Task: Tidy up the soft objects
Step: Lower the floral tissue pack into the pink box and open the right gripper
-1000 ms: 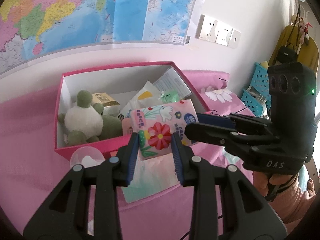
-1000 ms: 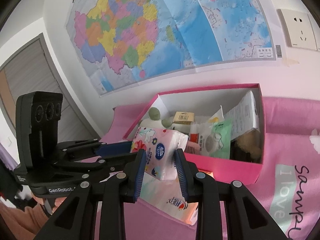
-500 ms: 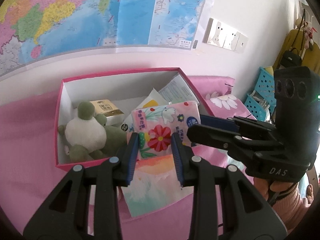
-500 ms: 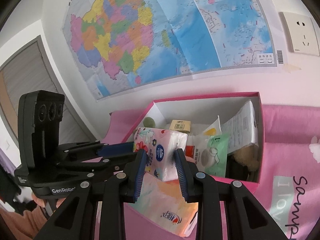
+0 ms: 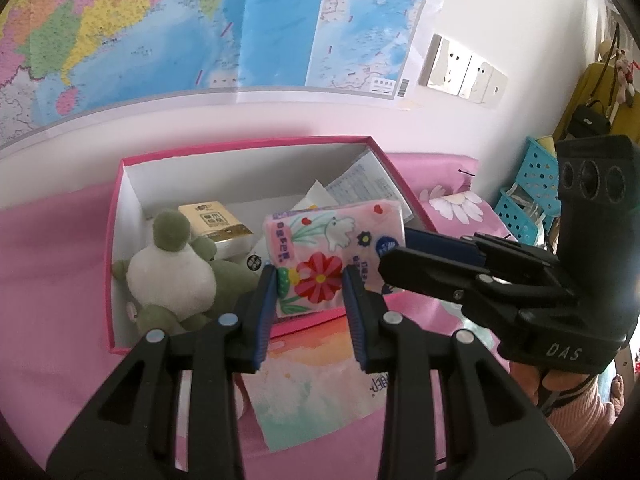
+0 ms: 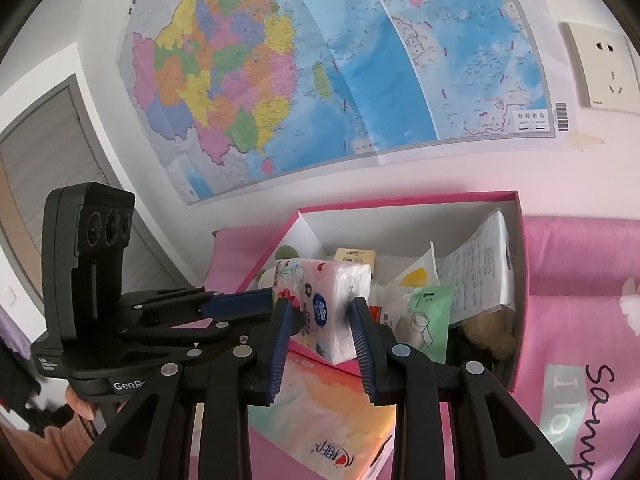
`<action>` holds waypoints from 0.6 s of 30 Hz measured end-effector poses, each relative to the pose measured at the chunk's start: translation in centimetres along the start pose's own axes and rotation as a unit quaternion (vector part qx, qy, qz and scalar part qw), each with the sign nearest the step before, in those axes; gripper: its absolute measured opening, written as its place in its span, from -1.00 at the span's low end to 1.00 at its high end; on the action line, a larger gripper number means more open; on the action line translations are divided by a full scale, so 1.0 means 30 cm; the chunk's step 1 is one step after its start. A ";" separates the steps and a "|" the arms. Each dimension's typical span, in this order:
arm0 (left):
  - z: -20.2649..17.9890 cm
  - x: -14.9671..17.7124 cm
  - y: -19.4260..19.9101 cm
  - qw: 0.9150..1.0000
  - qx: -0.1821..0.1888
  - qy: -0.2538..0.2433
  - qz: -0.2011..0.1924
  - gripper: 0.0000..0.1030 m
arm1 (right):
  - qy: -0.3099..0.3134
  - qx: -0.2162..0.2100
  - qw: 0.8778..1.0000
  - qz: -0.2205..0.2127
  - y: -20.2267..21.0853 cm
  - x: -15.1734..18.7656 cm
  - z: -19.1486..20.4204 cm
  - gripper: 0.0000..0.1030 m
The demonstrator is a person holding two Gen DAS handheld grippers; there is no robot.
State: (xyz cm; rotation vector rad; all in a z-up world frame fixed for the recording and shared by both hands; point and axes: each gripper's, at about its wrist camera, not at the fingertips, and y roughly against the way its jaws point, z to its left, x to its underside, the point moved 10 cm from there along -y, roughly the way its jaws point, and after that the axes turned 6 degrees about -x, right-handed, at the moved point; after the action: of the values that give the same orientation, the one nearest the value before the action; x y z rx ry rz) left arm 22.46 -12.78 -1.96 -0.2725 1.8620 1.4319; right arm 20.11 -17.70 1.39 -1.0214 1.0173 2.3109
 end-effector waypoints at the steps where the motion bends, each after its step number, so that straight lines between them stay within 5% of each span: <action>1: 0.001 -0.001 -0.002 1.000 -0.001 0.000 0.001 -0.33 | 0.000 0.001 1.000 0.000 0.000 0.000 -0.001 -0.41; 18: 0.018 -0.025 -0.036 1.000 -0.005 0.004 0.007 -0.33 | -0.008 0.003 1.000 0.000 -0.020 -0.016 -0.021 -0.41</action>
State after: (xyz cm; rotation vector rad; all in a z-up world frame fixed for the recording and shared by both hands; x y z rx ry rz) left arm 23.84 -12.87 -2.29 -0.2720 1.8667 1.4515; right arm 21.08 -17.81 1.21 -1.0004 1.0161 2.3109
